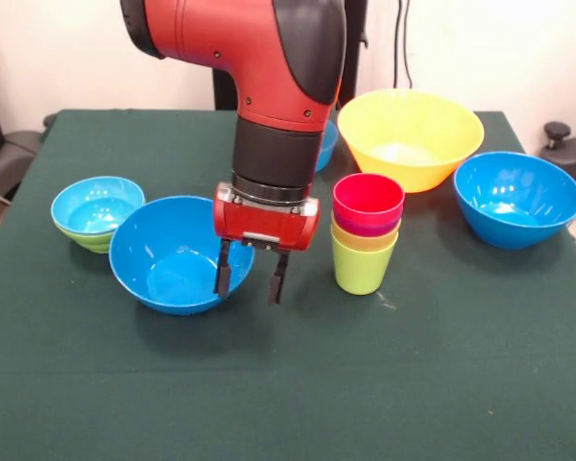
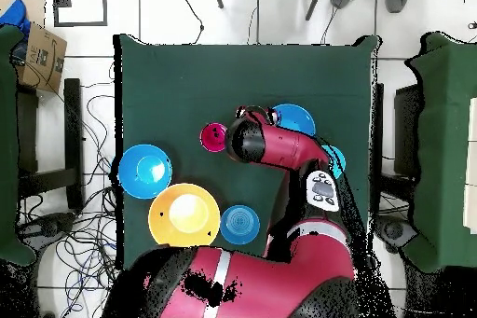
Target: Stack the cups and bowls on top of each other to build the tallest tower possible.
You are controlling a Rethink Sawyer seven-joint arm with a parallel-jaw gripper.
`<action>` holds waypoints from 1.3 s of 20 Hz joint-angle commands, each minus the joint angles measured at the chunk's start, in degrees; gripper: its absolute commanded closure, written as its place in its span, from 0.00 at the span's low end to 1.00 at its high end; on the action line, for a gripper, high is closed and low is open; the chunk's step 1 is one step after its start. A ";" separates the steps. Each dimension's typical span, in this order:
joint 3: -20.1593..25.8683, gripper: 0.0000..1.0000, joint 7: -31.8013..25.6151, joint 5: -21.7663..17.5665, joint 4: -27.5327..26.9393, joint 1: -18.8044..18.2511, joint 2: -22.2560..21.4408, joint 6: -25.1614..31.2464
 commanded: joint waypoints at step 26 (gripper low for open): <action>-1.36 0.00 10.36 2.23 3.50 2.09 1.91 7.37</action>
